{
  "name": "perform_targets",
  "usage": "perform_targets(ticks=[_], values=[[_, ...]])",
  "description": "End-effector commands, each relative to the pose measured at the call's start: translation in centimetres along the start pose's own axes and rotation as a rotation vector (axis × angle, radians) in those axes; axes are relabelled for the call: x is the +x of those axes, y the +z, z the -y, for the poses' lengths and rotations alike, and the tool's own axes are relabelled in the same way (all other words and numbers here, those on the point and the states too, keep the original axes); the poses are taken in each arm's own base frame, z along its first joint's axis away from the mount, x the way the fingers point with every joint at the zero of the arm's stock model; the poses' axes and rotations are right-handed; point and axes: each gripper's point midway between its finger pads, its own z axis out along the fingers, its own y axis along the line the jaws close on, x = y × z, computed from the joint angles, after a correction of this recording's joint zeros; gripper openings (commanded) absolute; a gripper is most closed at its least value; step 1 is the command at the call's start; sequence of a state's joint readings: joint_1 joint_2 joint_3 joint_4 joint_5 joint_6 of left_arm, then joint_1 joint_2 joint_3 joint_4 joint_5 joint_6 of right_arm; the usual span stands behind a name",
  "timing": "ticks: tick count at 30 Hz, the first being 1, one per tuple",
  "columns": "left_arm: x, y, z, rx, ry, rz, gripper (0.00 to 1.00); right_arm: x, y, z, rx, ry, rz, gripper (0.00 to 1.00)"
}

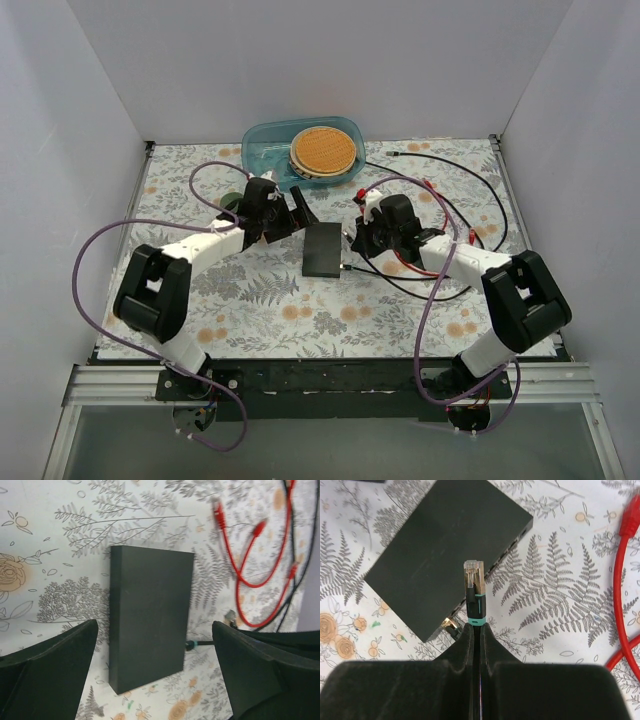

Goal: Insert the plug into the switch port

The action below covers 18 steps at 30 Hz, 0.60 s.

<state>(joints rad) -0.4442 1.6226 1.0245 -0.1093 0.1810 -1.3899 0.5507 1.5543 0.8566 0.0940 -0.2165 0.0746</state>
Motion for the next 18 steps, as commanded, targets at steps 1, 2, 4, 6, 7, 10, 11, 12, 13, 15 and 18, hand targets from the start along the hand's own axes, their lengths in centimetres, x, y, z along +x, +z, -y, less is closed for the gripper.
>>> perform_targets(ticks=[1,2,4,6,7,10,11,12,13,15,18], values=[[0.1,2.4,-1.7,-0.063,0.038,-0.028,0.98,-1.0,0.4,1.0,0.037,0.002,-0.013,0.01],[0.7,3.3,-2.4,-0.079,0.043,-0.050,0.98,-0.8,0.5,1.2,0.044,0.005,-0.021,0.01],[0.5,4.3,-2.6,-0.085,0.051,-0.055,0.98,0.0,0.8,1.5,0.053,0.017,-0.054,0.01],[0.6,5.5,-2.6,-0.073,0.068,-0.077,0.98,0.2,1.4,1.9,0.065,0.020,-0.076,0.01],[0.5,5.8,-2.5,-0.067,0.076,-0.081,0.98,1.6,1.3,2.1,0.073,0.035,-0.140,0.01],[0.4,6.8,-2.4,-0.058,0.088,-0.092,0.98,2.5,2.4,2.6,0.083,0.046,-0.209,0.01],[0.3,6.9,-2.3,-0.056,0.093,-0.092,0.98,3.5,2.7,2.8,0.087,0.053,-0.250,0.01],[0.4,7.1,-2.4,-0.056,0.100,-0.096,0.98,3.3,2.9,2.9,0.087,0.051,-0.255,0.01],[0.3,7.1,-2.3,-0.052,0.100,-0.095,0.98,3.5,3.0,2.8,0.080,0.049,-0.266,0.01],[0.3,7.1,-2.3,-0.053,0.107,-0.095,0.98,3.9,3.1,2.4,0.054,0.055,-0.285,0.01],[0.4,7.1,-2.3,-0.050,0.109,-0.102,0.98,4.3,2.7,1.9,0.032,0.064,-0.309,0.01]])
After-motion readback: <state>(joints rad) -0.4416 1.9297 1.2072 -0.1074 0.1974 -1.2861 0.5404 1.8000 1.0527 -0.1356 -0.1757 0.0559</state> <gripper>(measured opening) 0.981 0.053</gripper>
